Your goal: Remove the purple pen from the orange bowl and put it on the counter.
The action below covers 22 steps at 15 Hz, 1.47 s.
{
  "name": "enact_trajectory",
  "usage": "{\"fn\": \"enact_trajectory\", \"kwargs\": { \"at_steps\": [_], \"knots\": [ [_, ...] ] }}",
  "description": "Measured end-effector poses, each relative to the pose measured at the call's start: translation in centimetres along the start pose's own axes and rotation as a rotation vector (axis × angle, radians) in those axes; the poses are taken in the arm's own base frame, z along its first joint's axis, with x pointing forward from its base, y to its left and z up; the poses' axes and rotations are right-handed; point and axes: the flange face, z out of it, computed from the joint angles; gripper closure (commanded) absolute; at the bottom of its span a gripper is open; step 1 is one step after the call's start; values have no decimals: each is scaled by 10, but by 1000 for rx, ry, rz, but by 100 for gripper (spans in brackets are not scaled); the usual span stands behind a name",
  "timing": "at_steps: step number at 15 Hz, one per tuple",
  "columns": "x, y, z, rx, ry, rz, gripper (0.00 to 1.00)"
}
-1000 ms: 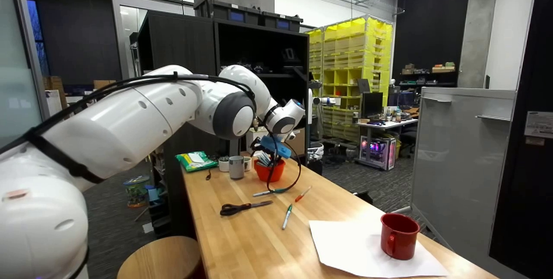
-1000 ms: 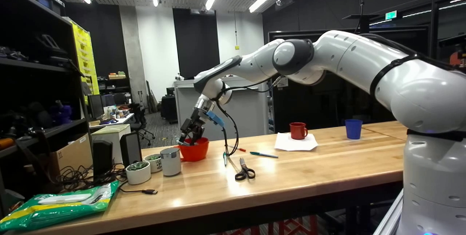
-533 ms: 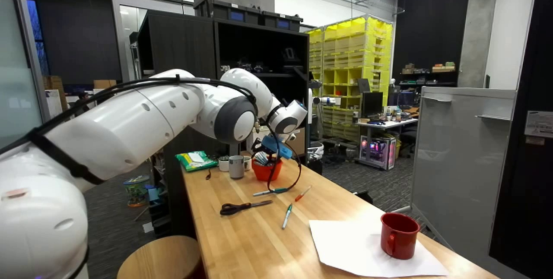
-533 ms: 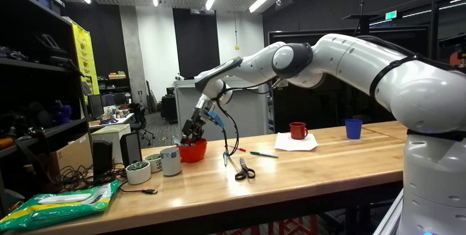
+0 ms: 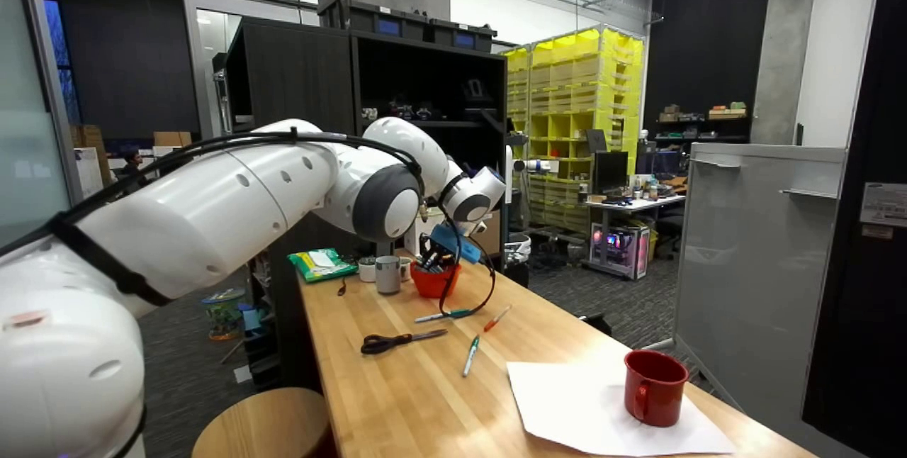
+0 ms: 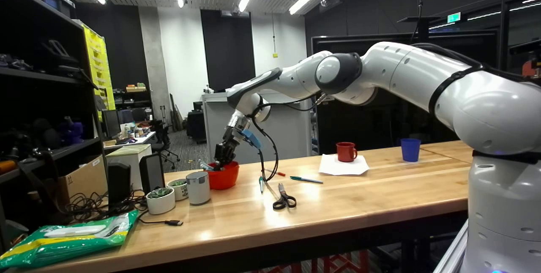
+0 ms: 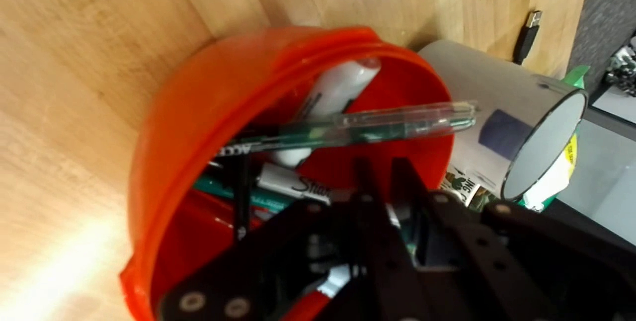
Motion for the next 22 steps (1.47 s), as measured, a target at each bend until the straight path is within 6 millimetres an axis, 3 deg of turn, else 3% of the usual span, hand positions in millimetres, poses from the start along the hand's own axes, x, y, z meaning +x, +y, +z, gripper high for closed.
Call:
{"fn": "enact_trajectory", "kwargs": {
  "at_steps": [8, 9, 11, 17, 18, 20, 22],
  "knots": [
    [2, 2, -9, -3, 26, -6, 100],
    [3, 2, -11, -4, 36, -11, 74],
    [5, 2, -16, -13, 50, -28, 69],
    [11, -6, -20, -27, 61, -92, 30],
    [12, -8, -20, -29, 62, -95, 48],
    [13, -9, -21, -35, 67, -94, 33],
    [14, -11, -24, -37, 69, -96, 30]
  ]
}}
